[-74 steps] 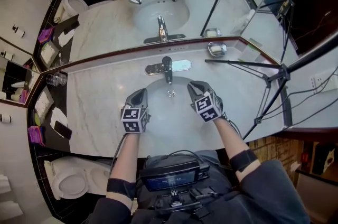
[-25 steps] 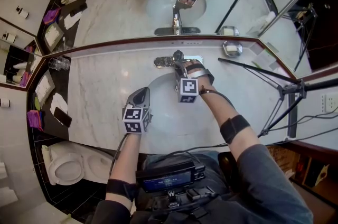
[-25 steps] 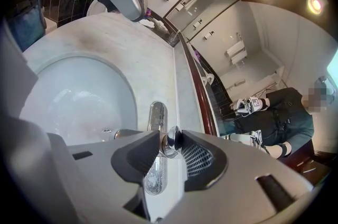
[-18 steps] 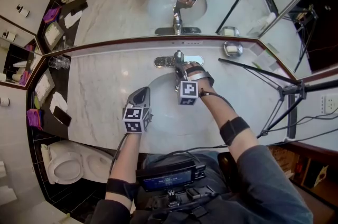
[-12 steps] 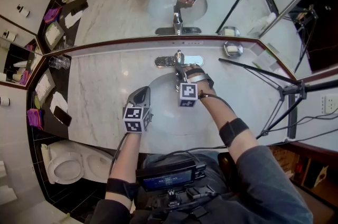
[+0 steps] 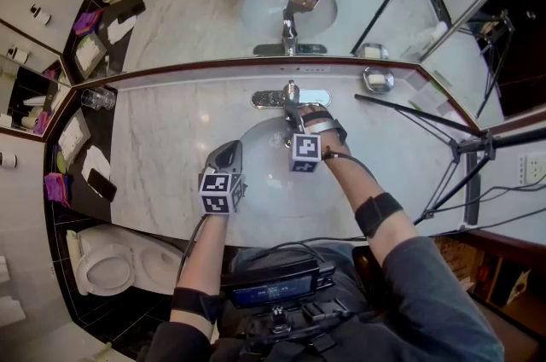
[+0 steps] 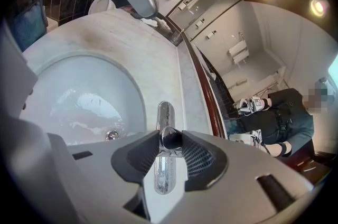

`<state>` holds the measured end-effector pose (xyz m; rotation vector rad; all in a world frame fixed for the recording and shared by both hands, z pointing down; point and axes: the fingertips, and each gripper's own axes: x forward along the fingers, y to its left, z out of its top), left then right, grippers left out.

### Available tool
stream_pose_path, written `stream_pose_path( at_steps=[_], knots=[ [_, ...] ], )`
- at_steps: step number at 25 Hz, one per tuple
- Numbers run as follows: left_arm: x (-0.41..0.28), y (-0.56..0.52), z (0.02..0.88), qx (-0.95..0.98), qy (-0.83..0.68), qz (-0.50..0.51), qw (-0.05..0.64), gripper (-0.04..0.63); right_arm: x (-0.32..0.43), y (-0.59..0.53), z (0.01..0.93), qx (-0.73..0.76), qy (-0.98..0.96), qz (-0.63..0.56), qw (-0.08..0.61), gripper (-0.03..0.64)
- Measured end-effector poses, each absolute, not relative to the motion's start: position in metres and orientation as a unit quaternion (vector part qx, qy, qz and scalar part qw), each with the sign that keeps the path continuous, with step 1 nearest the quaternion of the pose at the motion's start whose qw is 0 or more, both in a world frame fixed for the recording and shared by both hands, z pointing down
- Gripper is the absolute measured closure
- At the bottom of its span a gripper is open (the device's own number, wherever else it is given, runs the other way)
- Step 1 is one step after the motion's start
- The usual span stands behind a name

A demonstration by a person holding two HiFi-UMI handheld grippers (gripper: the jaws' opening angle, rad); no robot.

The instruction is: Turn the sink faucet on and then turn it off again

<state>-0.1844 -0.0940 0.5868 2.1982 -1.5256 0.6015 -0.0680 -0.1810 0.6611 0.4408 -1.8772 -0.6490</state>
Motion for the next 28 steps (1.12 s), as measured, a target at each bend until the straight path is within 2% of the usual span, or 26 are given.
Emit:
stream_pose_path(
  at_steps=[4, 11, 19, 28],
  knots=[
    [-0.188, -0.091, 0.585, 0.784, -0.549, 0.214, 0.197, 0.592, -0.066, -0.176, 0.658, 0.196, -0.790, -0.254, 0.523, 0.460],
    [-0.186, -0.085, 0.584, 0.784, -0.550, 0.210, 0.197, 0.592, -0.047, -0.157, 0.646, 0.230, -0.808, -0.204, 0.502, 0.463],
    [-0.174, -0.079, 0.576, 0.790, -0.546, 0.202, 0.191, 0.592, -0.024, -0.141, 0.608, 0.296, -0.841, -0.121, 0.437, 0.590],
    [-0.173, -0.064, 0.557, 0.800, -0.538, 0.192, 0.180, 0.592, 0.001, -0.116, 0.574, 0.374, -0.869, 0.050, 0.320, 0.598]
  ],
)
